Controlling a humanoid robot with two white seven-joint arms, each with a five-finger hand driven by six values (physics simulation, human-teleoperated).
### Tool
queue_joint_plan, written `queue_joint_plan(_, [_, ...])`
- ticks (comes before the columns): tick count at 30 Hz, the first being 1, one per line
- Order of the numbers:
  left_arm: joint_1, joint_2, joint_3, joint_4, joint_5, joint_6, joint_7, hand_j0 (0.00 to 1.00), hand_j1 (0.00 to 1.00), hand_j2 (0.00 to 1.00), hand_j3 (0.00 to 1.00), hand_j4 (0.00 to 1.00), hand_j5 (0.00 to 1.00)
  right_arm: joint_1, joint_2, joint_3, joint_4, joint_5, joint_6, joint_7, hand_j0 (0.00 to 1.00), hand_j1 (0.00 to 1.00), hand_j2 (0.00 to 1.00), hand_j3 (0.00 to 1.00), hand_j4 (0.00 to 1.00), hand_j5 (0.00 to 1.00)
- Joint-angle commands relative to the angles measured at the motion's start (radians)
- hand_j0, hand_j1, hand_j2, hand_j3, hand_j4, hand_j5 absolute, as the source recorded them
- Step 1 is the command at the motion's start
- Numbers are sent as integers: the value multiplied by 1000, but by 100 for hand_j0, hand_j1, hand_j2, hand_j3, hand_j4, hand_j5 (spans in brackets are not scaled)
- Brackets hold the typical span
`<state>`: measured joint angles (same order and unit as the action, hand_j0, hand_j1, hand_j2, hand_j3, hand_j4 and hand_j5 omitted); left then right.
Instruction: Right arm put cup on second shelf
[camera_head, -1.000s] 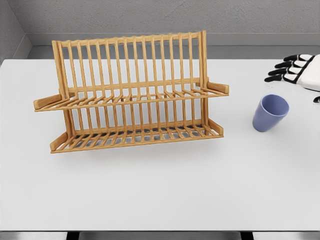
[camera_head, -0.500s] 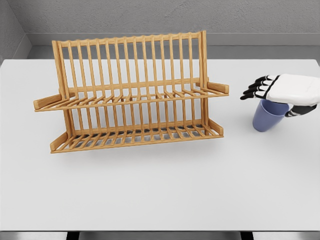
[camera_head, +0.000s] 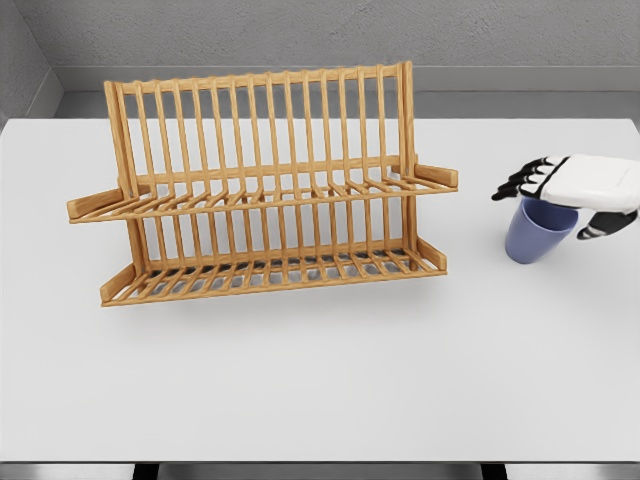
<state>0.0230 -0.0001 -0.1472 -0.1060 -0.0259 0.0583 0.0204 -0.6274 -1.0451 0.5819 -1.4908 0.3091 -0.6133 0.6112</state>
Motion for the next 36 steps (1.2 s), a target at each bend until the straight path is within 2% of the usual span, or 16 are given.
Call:
queue_joint_plan(1, [0,0,0,0,0,0,-1,100,100,100,100,100,100,0,17,10,35,-4,2,0,100,100,100,100,100,100])
queue_joint_plan(5, [0,0,0,0,0,0,1,100,100,100,100,100,100,-9,37,13,92,-1,2,0,100,100,100,100,100,100])
queue_joint_plan(11, [0,0,0,0,0,0,0,100,100,100,100,100,100,-21,51,35,96,5,2,0,100,100,100,100,100,100])
queue_joint_plan(13, [0,0,0,0,0,0,-1,100,100,100,100,100,100,-49,56,61,112,5,2,0,100,100,100,100,100,100])
queue_joint_plan(25, [0,0,0,0,0,0,1,100,100,100,100,100,100,-72,65,61,110,10,2,0,100,100,100,100,100,100])
queue_joint_plan(28, [0,0,0,0,0,0,-1,100,100,100,100,100,100,-74,85,70,129,12,2,0,100,100,100,100,100,100])
queue_joint_plan(32, [0,0,0,0,0,0,0,100,100,100,100,100,100,-112,108,114,173,12,2,0,100,100,100,100,100,100])
queue_joint_plan(36, [0,0,0,0,0,0,-1,100,100,100,100,100,100,-114,108,121,179,12,2,0,100,100,100,100,100,100])
